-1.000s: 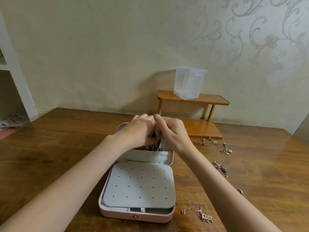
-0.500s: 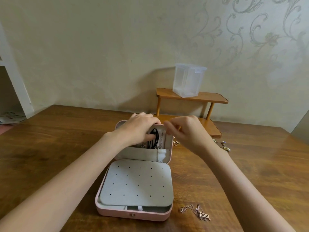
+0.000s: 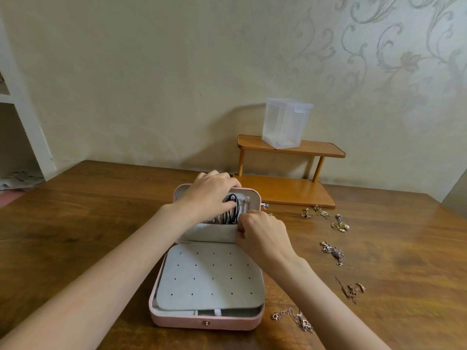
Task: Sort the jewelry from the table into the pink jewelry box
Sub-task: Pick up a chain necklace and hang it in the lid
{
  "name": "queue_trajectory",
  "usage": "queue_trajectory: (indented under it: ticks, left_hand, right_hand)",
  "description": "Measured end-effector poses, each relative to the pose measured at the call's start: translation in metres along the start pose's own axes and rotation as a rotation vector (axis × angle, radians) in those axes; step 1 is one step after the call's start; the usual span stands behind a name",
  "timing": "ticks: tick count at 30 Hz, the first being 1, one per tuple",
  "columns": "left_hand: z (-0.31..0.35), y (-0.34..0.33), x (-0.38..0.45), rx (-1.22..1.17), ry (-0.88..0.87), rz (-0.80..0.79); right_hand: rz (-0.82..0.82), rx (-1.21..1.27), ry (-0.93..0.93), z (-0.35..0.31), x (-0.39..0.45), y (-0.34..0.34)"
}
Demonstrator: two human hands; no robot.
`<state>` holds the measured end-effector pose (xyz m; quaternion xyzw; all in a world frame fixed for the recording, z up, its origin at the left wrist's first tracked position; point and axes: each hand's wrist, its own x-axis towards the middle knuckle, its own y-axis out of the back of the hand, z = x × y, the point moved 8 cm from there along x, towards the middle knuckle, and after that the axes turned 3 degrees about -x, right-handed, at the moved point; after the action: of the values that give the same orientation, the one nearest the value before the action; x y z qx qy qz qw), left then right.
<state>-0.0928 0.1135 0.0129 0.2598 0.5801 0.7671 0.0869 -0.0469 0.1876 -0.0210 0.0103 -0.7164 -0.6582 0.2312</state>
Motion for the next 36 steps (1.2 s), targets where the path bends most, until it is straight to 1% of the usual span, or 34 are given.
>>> queue_trajectory:
  ticks: [2, 4, 5, 8, 11, 16, 19, 27, 29, 32, 34, 36]
  left_hand:
    - [0.000, 0.000, -0.001, -0.004, -0.005, -0.006]
    - [0.000, 0.001, -0.002, -0.010, -0.006, -0.008]
    - [0.000, 0.001, -0.002, -0.015, -0.006, -0.005]
    - [0.000, 0.002, -0.002, -0.027, -0.016, -0.001]
    - [-0.002, 0.001, -0.001, -0.038, -0.022, 0.004]
    - [-0.003, -0.001, 0.001, -0.030, -0.011, -0.008]
    - [-0.004, -0.003, 0.002, -0.031, -0.007, -0.009]
    - [-0.004, -0.005, 0.004, -0.017, 0.010, -0.008]
    - [-0.006, -0.012, 0.007, 0.014, 0.029, -0.040]
    - [-0.013, -0.034, 0.011, 0.035, 0.081, -0.130]
    - [-0.018, -0.052, 0.012, 0.023, 0.120, -0.203]
    - [-0.023, -0.067, 0.012, -0.001, 0.163, -0.267]
  right_hand:
    - [0.122, 0.045, -0.009, 0.008, 0.006, 0.017]
    - [0.277, -0.012, 0.028, 0.012, 0.010, 0.036]
    - [0.305, -0.032, 0.061, 0.012, 0.010, 0.042]
    - [0.243, -0.129, 0.154, 0.006, 0.011, 0.037]
    - [0.147, -0.128, 0.187, 0.008, 0.011, 0.024]
    - [0.064, -0.035, 0.106, 0.020, 0.015, 0.019]
    - [-0.028, -0.025, 0.124, 0.016, 0.014, 0.010]
    - [-0.034, 0.048, 0.111, 0.019, 0.016, 0.013]
    - [-0.069, 0.100, 0.106, 0.023, 0.017, 0.017]
    - [-0.222, 0.152, 0.087, 0.036, 0.014, 0.015]
    - [-0.303, 0.148, 0.037, 0.053, 0.007, 0.014]
    - [-0.280, 0.134, -0.040, 0.078, 0.002, 0.020]
